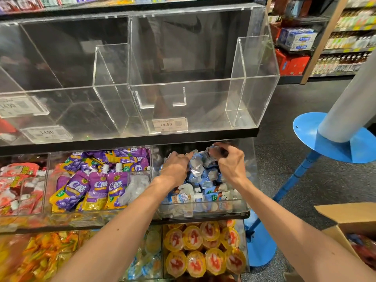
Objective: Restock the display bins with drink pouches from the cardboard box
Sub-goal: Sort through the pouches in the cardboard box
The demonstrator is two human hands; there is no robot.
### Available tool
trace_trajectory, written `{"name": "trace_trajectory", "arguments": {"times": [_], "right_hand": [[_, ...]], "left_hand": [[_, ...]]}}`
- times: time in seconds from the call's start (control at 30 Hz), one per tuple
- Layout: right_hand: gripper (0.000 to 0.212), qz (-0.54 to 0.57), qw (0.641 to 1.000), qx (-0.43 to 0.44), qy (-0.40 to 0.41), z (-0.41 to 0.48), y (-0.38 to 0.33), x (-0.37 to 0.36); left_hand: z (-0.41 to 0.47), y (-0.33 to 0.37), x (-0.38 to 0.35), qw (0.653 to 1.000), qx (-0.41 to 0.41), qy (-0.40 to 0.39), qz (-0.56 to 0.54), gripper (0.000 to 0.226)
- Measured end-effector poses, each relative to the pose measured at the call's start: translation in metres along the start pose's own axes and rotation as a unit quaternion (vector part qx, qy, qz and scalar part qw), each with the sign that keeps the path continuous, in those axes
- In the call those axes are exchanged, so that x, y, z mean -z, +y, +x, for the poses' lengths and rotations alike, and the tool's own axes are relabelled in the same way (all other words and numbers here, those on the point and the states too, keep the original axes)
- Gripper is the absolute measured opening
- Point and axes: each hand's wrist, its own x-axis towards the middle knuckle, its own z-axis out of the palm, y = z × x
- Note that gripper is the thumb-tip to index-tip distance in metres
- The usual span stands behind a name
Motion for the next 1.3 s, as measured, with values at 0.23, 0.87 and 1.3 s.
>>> {"name": "trace_trajectory", "arguments": {"times": [0.23,0.87,1.3], "right_hand": [[0.016,-0.112,0.993,-0.026,0.010,-0.004,0.012,0.007],[0.014,-0.116,0.985,-0.098,0.077,-0.106,0.004,0.131],[0.014,-0.067,0.825,-0.464,0.316,-0.272,0.274,0.369]], "left_hand": [[0.007,-0.002,-0.003,0.989,0.031,0.053,0.134,0.072],[-0.048,0.140,-0.020,0.886,-0.303,0.226,-0.268,0.010],[0.009,0.505,-0.240,0.862,-0.450,-0.213,-0.096,0.039]]}}
